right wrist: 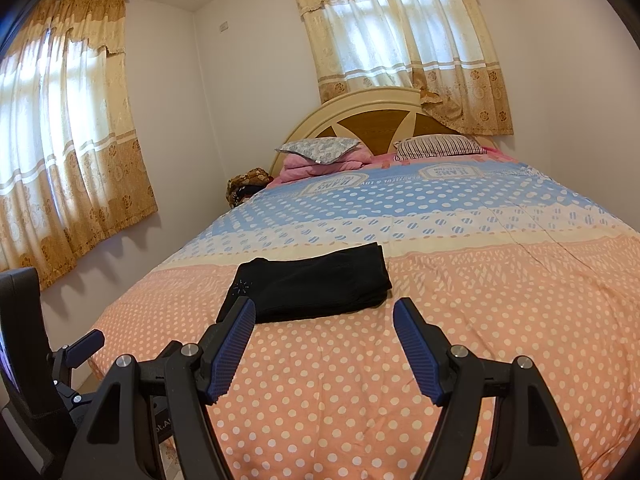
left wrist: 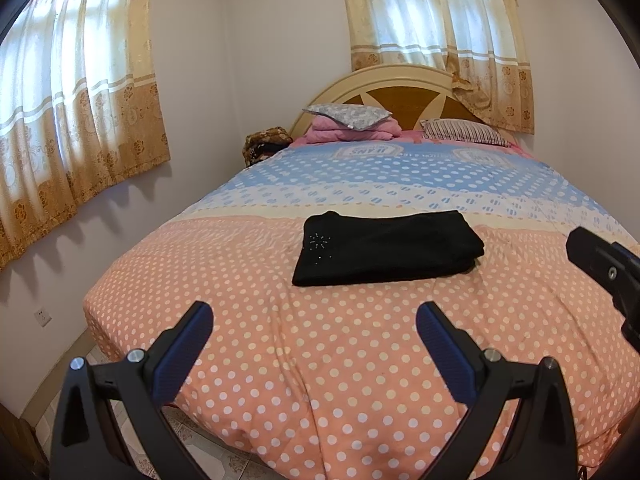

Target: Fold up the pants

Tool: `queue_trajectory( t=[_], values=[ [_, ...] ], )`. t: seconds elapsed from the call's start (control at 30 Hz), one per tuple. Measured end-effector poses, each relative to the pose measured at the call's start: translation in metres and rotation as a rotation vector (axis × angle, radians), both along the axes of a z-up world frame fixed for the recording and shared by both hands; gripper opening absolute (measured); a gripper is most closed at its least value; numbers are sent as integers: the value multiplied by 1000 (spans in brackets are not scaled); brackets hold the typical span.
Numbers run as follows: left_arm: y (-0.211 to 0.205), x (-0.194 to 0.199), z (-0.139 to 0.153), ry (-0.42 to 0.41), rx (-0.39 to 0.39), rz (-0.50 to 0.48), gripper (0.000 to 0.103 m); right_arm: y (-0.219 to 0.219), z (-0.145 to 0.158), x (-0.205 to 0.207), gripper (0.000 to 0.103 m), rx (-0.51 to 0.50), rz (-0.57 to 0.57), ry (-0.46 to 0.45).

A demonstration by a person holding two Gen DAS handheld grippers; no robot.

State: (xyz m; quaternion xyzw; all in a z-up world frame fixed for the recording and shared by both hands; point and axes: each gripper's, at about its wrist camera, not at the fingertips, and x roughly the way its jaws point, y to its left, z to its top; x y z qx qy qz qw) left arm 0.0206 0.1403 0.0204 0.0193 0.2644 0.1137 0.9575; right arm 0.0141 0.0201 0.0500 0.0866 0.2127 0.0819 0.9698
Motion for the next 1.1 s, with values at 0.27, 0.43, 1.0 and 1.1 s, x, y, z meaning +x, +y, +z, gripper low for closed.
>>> queue_trajectory(
  t=[0.27,0.43,1.0,1.1],
  values=[
    [3,0,1,-7,3,-1,103,1,0,0,73,-5,1,0],
    [5,0,2,-11,1,2,103,2,-1,1,73,-4,0,7],
    [11,3,0,13,-77,-48,103,1,-4,2,73,-7,-11,14],
    [10,3,1,5,-48,-31,103,2,-4,2,73,-7,-11,16]
  ],
)
